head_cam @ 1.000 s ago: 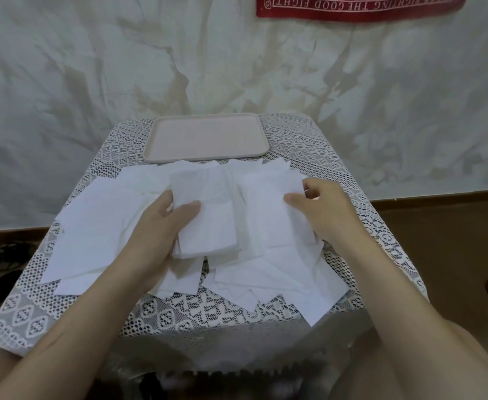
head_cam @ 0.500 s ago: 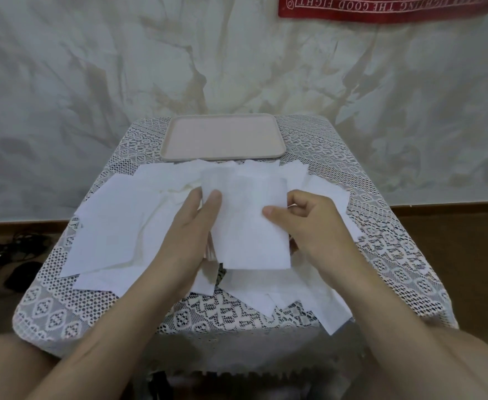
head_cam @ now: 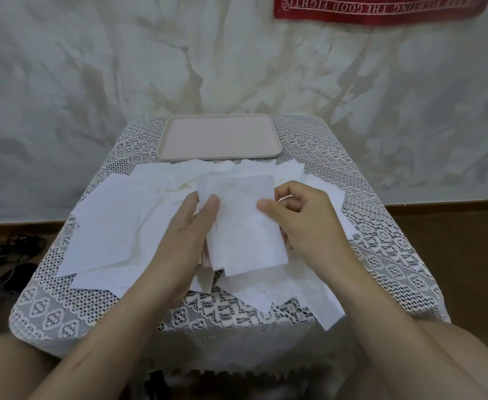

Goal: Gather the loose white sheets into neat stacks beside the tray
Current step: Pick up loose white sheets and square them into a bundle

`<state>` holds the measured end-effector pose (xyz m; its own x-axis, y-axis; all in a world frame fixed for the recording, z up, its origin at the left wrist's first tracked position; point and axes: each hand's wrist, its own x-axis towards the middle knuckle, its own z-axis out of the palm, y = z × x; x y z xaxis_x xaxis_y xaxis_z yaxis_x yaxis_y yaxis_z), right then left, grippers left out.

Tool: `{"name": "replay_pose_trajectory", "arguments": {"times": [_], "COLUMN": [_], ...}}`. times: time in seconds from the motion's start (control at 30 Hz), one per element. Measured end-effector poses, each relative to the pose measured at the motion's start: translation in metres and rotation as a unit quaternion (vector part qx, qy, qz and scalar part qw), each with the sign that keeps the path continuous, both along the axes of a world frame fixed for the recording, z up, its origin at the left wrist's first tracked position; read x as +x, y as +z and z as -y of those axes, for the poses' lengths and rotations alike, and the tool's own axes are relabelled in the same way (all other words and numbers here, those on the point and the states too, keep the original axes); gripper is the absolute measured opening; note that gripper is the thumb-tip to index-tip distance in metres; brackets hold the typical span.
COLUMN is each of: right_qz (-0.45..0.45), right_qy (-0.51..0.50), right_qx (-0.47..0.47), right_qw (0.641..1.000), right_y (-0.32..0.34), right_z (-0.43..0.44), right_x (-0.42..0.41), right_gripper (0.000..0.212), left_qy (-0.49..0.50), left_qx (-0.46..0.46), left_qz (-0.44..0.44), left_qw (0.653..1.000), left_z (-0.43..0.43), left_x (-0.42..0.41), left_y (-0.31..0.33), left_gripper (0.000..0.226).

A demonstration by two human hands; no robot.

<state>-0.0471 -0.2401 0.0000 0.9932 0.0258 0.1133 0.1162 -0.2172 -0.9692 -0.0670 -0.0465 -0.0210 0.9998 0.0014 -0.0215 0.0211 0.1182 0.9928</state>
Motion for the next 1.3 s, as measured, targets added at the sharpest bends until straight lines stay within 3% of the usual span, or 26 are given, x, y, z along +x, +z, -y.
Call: {"name": "replay_pose_trajectory", "arguments": {"times": [0.07,0.2,0.43,0.63,0.87,1.0,1.13,1.3], "right_qz": [-0.011,-0.022,-0.028,-0.054,-0.045,-0.056,-0.074,-0.039], "right_qy": [-0.002,-0.012,0.031,0.048,0.015,0.031,0.084,0.047], "right_qx": [-0.003,0.002,-0.152,-0.103,-0.054,-0.060,-0.076,-0.064], "right_qw": [1.000,1.000,0.988,0.992,0.997,0.996,0.991,0.996], "right_y": [-0.002,-0.004,-0.003,-0.003,-0.005,-0.005,-0.003,-0.006], "right_z": [-0.003,-0.006,-0.013,-0.027,-0.029,-0.025,-0.013,-0.013], "right_x": [0.003,0.006,-0.002,-0.010,-0.012,-0.010,-0.010,-0.015], "right_gripper": [0.016,0.018,0.036,0.047,0.043,0.041,0.039,0.033], "left_qy": [-0.012,-0.018,-0.006,0.017,0.007,0.033,0.058,0.016], "left_qx": [0.016,0.020,0.026,0.061,0.107,0.125,0.102,0.049], "left_qz": [0.014,0.017,0.027,0.060,0.090,0.091,0.067,0.018], "left_qw": [1.000,0.999,0.999,0.996,0.990,0.987,0.991,0.999], "left_z": [-0.001,-0.001,-0.001,0.019,0.024,0.024,0.018,0.027], "left_x": [0.002,0.004,0.004,0.003,0.000,0.002,0.006,-0.003], "left_y": [-0.003,-0.006,-0.002,0.001,-0.001,-0.002,0.000,-0.009], "left_gripper": [0.053,0.050,0.041,0.044,0.054,0.035,0.021,0.037]}}
